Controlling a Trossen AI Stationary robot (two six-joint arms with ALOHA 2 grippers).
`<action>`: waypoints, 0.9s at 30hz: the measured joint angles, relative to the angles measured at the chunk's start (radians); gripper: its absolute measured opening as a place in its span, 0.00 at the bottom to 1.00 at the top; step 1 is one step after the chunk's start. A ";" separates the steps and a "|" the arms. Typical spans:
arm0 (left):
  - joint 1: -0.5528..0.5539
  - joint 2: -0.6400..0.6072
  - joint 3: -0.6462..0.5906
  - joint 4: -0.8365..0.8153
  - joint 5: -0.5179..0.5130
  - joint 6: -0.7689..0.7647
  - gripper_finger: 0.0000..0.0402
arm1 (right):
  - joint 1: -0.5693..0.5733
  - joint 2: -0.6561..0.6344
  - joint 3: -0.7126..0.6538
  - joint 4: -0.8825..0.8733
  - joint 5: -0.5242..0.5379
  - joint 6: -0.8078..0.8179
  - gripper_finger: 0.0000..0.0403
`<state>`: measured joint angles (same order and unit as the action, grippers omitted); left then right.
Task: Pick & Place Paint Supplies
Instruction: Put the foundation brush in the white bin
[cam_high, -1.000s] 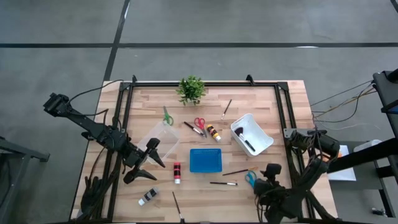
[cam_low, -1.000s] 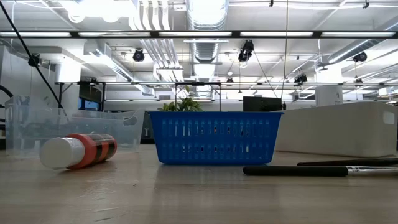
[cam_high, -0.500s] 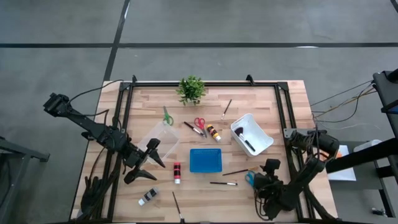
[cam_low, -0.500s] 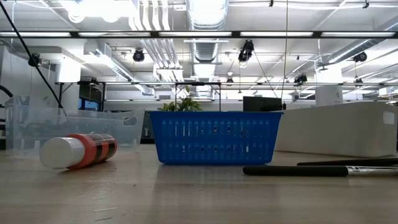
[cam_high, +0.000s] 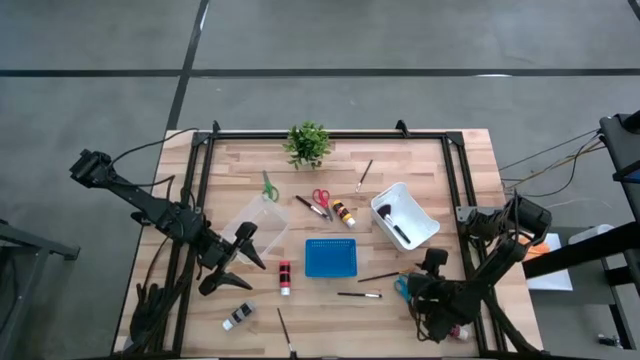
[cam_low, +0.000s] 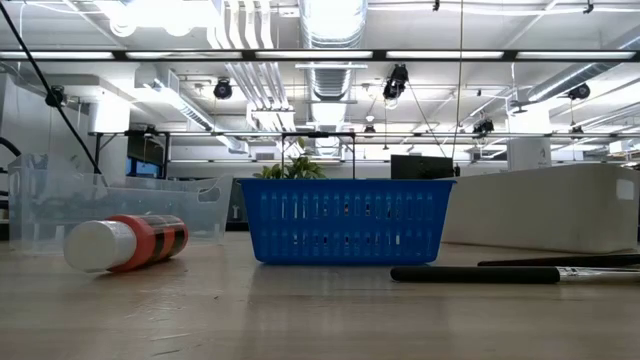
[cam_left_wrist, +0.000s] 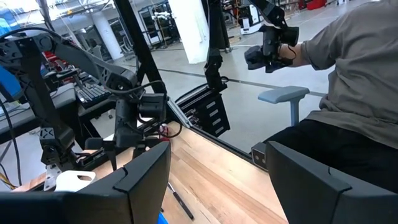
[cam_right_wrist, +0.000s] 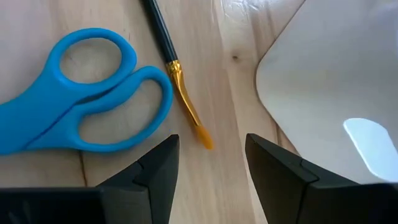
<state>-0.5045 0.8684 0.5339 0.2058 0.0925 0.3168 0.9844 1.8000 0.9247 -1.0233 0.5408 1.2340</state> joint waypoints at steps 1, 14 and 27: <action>0.000 0.000 0.000 0.000 0.000 0.000 0.67 | -0.002 0.000 -0.002 0.000 -0.001 -0.003 0.46; 0.001 0.000 -0.003 0.000 0.000 0.000 0.67 | -0.024 -0.003 -0.035 0.057 0.006 -0.046 0.46; 0.001 0.000 -0.003 0.001 0.000 0.000 0.67 | -0.037 -0.051 -0.080 0.113 -0.003 -0.051 0.45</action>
<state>-0.5034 0.8684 0.5308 0.2066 0.0925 0.3165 0.9475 1.7491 0.8447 -0.9099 0.5377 1.1833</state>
